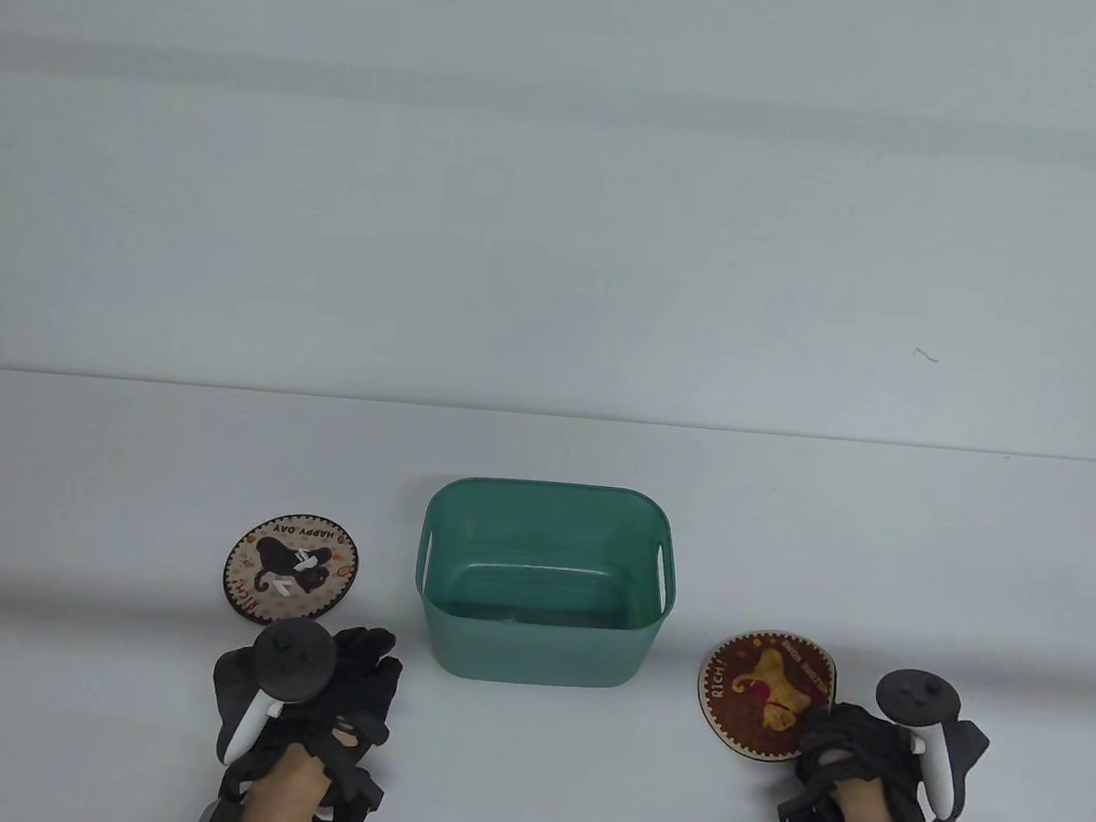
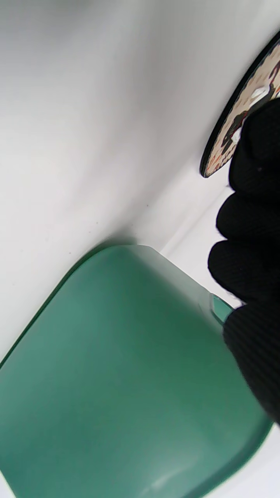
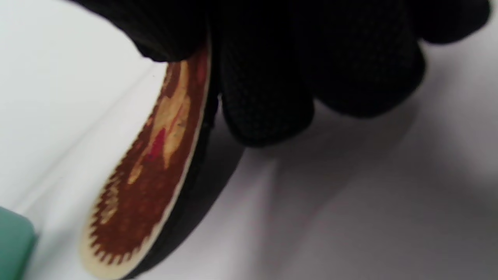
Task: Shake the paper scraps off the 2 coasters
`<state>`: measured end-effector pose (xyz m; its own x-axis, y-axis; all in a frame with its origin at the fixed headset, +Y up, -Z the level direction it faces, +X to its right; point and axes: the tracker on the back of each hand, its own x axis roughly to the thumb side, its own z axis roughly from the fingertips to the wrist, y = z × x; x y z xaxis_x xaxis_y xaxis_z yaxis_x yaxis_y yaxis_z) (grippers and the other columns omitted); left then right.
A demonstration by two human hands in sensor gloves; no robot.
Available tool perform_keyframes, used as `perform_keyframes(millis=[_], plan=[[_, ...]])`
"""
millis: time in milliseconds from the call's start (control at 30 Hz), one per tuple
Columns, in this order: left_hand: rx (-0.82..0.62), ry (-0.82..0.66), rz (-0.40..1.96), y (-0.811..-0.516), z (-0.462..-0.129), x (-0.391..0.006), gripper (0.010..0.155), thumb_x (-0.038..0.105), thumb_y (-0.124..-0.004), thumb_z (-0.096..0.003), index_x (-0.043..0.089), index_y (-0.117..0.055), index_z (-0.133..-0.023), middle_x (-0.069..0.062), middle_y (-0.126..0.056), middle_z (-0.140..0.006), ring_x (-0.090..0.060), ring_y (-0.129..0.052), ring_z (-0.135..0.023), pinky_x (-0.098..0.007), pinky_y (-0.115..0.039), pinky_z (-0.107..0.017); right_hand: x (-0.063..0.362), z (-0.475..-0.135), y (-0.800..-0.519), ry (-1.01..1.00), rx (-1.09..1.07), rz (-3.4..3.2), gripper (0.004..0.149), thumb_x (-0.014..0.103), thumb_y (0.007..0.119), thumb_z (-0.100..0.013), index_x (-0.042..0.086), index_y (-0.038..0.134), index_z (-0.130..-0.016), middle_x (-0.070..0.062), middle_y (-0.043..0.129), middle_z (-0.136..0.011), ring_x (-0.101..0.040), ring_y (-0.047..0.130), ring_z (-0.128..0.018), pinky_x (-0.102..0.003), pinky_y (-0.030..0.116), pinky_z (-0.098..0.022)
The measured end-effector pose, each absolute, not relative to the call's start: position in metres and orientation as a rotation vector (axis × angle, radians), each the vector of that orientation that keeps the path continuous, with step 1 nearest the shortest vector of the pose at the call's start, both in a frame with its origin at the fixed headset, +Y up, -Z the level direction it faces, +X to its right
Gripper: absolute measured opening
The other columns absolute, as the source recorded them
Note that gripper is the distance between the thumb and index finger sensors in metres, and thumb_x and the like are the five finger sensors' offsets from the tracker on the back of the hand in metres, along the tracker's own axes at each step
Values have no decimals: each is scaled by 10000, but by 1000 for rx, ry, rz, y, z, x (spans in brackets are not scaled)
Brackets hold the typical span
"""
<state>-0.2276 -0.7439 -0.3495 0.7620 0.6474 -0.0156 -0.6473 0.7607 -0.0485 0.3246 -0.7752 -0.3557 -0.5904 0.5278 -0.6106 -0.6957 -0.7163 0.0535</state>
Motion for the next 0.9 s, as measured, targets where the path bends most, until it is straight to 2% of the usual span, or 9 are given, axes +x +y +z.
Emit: perform_keyframes(millis=[133,233,400,633,733,900], plan=[[-53,7,703,-743,-349,-229,534,415,-738,-469,136,-709,-924,-143,-653,-971,-463,-639,-870,-512,-648,-614,324,-353,-766,446,-813,2418,597,450,742,-426,126,559,-893,-96,922,-563,-238,893,-388,-441,709,-392],[-53,14,704,-743,-349,-230,535,415,-738,-470,137,-708,-925,-141,-653,-972,-463,-638,-871,-512,-648,-615,324,-351,-761,478,-834,2438,707,476,742,-425,151,396,-948,-133,791,-739,-264,832,-523,-466,657,-472],[-50,38,710,-744,-349,-234,536,416,-737,-470,141,-703,-928,-139,-645,-976,-460,-633,-876,-511,-644,-619,323,-348,-744,318,-793,2464,738,484,737,-426,189,325,-962,-158,626,-878,-291,731,-673,-493,581,-563],[33,177,856,-740,-356,-263,541,417,-732,-477,157,-670,-947,-126,-604,-999,-449,-601,-902,-509,-630,-634,307,-346,-710,12,-491,2318,685,473,716,-438,212,356,-960,-136,551,-939,-300,678,-763,-500,545,-618],[88,273,952,-738,-362,-286,545,415,-732,-480,157,-653,-953,-125,-591,-1003,-448,-602,-901,-504,-636,-630,291,-345,-703,5,-284,2117,681,478,706,-446,219,345,-962,-128,515,-958,-294,653,-789,-492,540,-628],[144,437,1128,-737,-373,-329,605,411,-731,-487,167,-521,-998,-128,-498,-1028,-444,-590,-903,-494,-634,-630,259,-343,-695,4,-60,2095,682,484,705,-444,232,341,-962,-111,496,-973,-290,619,-833,-484,544,-637]])
